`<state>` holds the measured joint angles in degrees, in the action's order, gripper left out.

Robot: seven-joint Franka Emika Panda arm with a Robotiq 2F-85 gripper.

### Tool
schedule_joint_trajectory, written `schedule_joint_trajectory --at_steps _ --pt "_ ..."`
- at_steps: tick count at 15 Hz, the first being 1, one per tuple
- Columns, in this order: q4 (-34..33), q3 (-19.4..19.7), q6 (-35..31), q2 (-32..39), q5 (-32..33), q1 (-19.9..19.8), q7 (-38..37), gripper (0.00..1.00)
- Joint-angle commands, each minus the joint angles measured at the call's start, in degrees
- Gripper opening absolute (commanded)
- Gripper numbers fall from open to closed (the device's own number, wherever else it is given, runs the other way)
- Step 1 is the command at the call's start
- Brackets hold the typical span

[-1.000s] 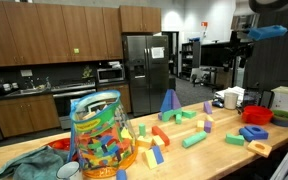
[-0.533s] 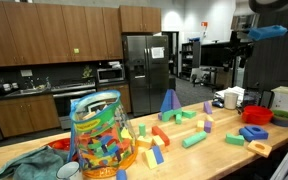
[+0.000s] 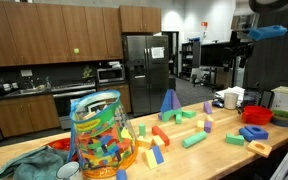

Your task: Put the blue triangle into the bag

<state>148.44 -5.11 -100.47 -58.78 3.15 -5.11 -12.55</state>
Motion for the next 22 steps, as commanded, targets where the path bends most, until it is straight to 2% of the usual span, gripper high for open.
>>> schedule_joint_trajectory --at_steps 1,12,22 --pt "-0.2 0.2 0.2 0.1 0.2 0.2 -0.2 1.00" --pt "-0.2 0.2 0.2 0.1 0.2 0.2 -0.2 1.00" --pt "-0.9 0.7 3.2 1.7 -0.1 1.3 1.8 1.00"
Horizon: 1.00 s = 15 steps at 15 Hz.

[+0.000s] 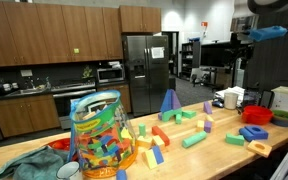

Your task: Put the blue triangle into the bag

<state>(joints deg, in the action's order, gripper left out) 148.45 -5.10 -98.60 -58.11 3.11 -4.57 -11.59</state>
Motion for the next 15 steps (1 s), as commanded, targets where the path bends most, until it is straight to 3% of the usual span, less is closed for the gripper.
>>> schedule_joint_trajectory --at_steps 1,3,4,9,15 --pt "-1.0 0.6 1.5 1.0 0.1 0.6 0.7 1.00" --pt "-10.4 -14.1 12.6 1.1 -7.1 4.7 -13.0 1.00" --pt "-5.2 -8.5 7.8 0.0 -3.9 3.4 -7.4 1.00" --pt "-9.7 -15.3 11.5 0.2 -6.3 5.2 -12.9 1.00" --pt "-9.7 -14.4 11.5 0.7 -6.3 5.0 -12.9 1.00"
